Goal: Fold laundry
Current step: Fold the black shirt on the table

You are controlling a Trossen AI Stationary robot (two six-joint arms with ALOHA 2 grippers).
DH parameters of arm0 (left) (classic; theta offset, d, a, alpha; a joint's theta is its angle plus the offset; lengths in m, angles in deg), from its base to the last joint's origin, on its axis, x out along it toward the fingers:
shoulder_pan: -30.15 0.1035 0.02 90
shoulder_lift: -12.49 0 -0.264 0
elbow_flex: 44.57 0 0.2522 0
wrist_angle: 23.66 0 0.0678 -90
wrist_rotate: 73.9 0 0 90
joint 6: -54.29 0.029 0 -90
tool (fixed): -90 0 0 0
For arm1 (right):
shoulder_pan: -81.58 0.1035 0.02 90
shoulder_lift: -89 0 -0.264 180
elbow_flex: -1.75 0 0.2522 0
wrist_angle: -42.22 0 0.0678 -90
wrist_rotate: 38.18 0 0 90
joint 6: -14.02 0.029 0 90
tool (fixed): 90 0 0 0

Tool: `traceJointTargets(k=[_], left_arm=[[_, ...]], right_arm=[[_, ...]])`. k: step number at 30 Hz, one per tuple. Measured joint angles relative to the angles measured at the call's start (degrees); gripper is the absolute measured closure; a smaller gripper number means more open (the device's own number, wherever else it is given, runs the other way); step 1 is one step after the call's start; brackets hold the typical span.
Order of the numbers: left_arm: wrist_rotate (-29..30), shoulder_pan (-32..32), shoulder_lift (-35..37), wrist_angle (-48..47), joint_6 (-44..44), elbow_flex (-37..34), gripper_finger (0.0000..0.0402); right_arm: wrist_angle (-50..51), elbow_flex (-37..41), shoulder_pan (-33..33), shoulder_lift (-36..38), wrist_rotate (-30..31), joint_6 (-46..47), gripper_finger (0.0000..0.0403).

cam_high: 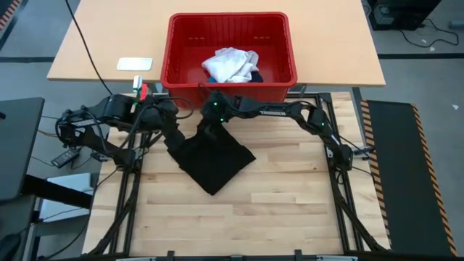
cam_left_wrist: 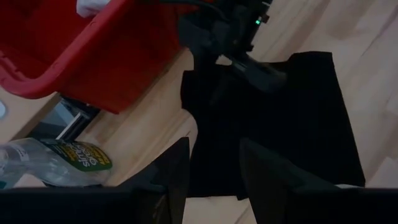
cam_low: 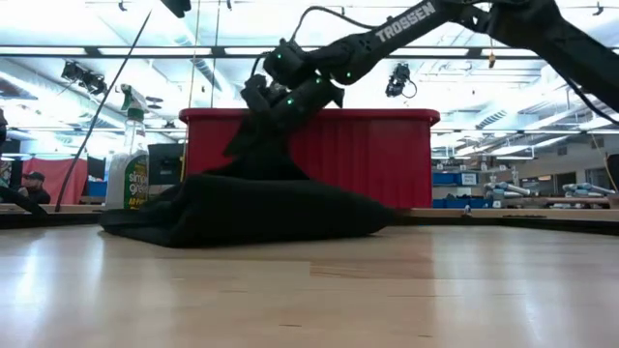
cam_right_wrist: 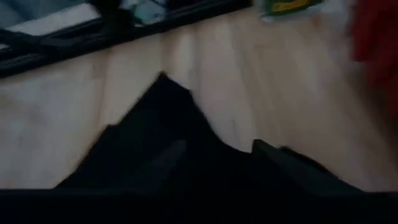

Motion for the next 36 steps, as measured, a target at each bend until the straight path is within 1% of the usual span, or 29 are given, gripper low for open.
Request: traceJointTargets(k=[2, 4, 7, 8, 10, 13, 15, 16, 18, 20, 22, 24, 26, 28, 30, 31, 33, 35, 36], left_arm=[[0.0, 0.0, 0.0, 0.0, 0.1, 0.0, 0.0258], [0.0, 0.0, 0.0, 0.0, 0.2, 0.0, 0.0258], [0.0, -0.1, 0.1, 0.6, -0.2, -1.5, 0.0258], [0.0, -0.1, 0.1, 1.1, -0.7, -2.5, 0.0258], [0.0, -0.5, 0.1, 2.4, -1.4, -5.7, 0.0258], [-3.0, -0.9, 0.1, 7.7, -1.5, -13.1, 0.0258], [-7.8, -0.9, 0.1, 15.0, -0.7, -19.3, 0.0258], [-9.9, -0.9, 0.0, 18.7, -0.2, -22.4, 0.0258], [-13.7, -0.9, 0.0, 27.0, 0.4, -29.0, 0.0258], [-16.2, -0.5, 0.0, 34.9, -0.1, -35.1, 0.0258], [-17.8, 0.4, 0.0, 41.8, -1.9, -40.5, 0.0258], [-17.9, 1.7, 0.0, 47.3, -4.6, -45.2, 0.0258], [-18.4, 2.9, 0.0, 51.6, -7.2, -49.6, 0.0258], [-18.9, 3.8, 0.0, 55.7, -8.9, -53.9, 0.0258], [-19.0, 4.7, 0.0, 59.4, -11.0, -58.1, 0.0258], [-19.0, 5.2, 0.0, 61.0, -12.1, -60.2, 0.0258], [-18.9, 6.0, 0.0, 63.6, -15.0, -64.0, 0.0258], [-19.1, 6.3, 0.0, 65.0, -18.5, -67.0, 0.0258], [-19.4, 6.2, 0.0, 65.1, -20.2, -68.0, 0.0258]], right_arm=[[1.0, 0.0, 0.1, 1.4, 2.4, -0.2, 0.0185], [4.3, 0.0, 0.1, 3.5, 3.4, 0.0, 0.0174], [12.3, -0.1, 0.1, 7.0, 4.1, -0.4, 0.0174], [15.1, -0.1, 0.2, 8.0, 3.0, -1.3, 0.0178], [19.4, -0.1, 0.5, 9.8, -0.9, -2.7, 0.0190], [23.7, -0.1, 1.4, 11.7, -10.5, -4.3, 0.0211], [24.7, 0.9, 2.0, 11.8, -17.1, -5.4, 0.0225], [24.7, 1.8, 2.2, 11.7, -19.3, -5.8, 0.0232], [23.3, 4.6, 2.6, 11.3, -20.7, -6.5, 0.0246], [18.5, 8.4, 2.8, 11.3, -18.9, -7.0, 0.0258], [12.1, 12.4, 2.8, 11.3, -15.3, -7.0, 0.0269], [4.5, 16.5, 2.2, 11.3, -10.0, -5.7, 0.0278], [-5.4, 20.4, 1.3, 11.3, -4.1, -3.4, 0.0285], [-14.0, 23.5, 0.4, 11.3, 1.8, 0.3, 0.0290], [-20.3, 25.5, -0.3, 11.3, 7.3, 3.8, 0.0292], [-22.4, 26.3, -0.5, 11.3, 9.2, 4.8, 0.0293], [-23.3, 26.8, -0.5, 11.3, 11.1, 5.6, 0.0293], [-22.5, 26.8, -0.3, 11.5, 10.7, 6.6, 0.0293], [-21.8, 26.9, 0.0, 11.9, 9.5, 6.8, 0.0293]])
